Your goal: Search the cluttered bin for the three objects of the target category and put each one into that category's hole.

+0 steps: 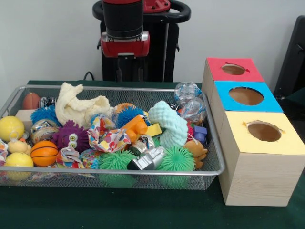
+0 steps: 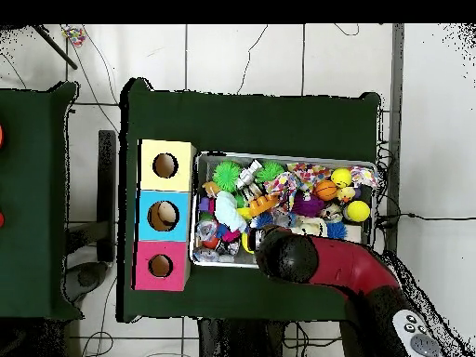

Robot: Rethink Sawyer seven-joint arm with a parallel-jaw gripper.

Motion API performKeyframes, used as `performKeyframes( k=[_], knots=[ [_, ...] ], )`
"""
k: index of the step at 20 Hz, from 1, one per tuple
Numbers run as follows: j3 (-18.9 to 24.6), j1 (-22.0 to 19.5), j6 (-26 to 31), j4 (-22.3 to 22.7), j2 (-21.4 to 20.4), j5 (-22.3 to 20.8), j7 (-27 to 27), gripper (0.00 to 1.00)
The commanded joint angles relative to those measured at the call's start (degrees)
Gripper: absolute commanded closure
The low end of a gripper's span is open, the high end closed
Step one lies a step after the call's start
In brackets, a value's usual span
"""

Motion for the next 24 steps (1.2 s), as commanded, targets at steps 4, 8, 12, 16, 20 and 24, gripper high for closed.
performKeyframes(
  k=[4, 8, 12, 16, 20, 24],
  knots=[
    [-1.7, 6.6, 9.3, -8.0, -1.6, 0.9, 7.7, 0.0],
    [-1.1, 7.2, 7.4, -9.5, 3.0, 3.0, 8.5, 0.0],
    [0.0, 6.7, 6.2, -13.0, 7.8, 3.6, 6.3, 0.0],
    [0.9, 4.6, 6.6, -15.0, 10.4, 2.7, 2.6, 0.0],
    [1.1, 2.6, 6.8, -15.4, 11.1, 1.7, 0.4, 0.0],
    [1.7, 1.3, 7.2, -16.6, 12.4, 1.2, -0.8, 0.0]
  ],
)
